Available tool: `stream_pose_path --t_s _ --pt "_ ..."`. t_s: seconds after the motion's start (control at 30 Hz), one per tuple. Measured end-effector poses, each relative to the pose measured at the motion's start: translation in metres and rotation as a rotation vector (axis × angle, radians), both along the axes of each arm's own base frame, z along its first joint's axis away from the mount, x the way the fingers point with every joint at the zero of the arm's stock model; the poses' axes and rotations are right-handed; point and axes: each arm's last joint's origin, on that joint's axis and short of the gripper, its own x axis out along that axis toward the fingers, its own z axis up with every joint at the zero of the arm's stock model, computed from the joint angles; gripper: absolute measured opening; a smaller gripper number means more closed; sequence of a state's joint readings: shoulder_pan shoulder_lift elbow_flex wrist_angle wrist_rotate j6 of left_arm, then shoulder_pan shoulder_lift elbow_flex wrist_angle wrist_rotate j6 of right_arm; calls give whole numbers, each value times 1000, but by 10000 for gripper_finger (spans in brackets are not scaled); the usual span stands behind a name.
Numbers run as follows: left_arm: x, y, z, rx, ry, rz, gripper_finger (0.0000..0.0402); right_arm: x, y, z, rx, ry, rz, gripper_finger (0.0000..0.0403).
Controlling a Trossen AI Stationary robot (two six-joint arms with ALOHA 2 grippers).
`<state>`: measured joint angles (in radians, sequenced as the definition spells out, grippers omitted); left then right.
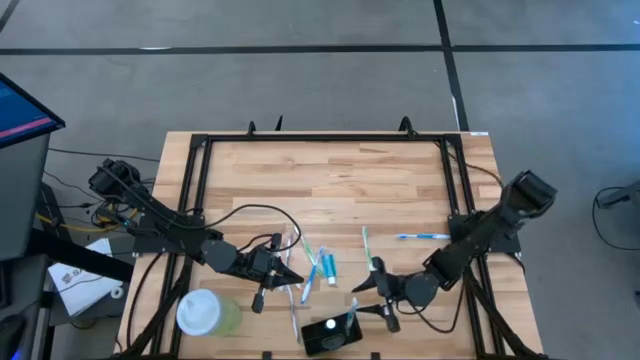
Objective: Pick & Place toothbrushing station
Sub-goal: Put the top violet toothbrush into the black wire organizer
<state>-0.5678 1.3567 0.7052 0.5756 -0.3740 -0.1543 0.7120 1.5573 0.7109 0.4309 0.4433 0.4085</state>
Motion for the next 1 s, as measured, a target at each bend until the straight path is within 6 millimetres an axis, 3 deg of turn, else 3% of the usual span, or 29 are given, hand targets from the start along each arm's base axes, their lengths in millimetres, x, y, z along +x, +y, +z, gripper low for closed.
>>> stream_pose_path --t_s 0.37,0.63,1.0 --pt "0 0 -2 9 14 0 4 -25 -18 28 13 101 7 219" --pt "1 2 0 -2 -2 6 4 -44 -37 30 56 290 -86 219" --pt "0 2 21 -127 -186 5 4 -58 -67 38 59 407 -197 219"
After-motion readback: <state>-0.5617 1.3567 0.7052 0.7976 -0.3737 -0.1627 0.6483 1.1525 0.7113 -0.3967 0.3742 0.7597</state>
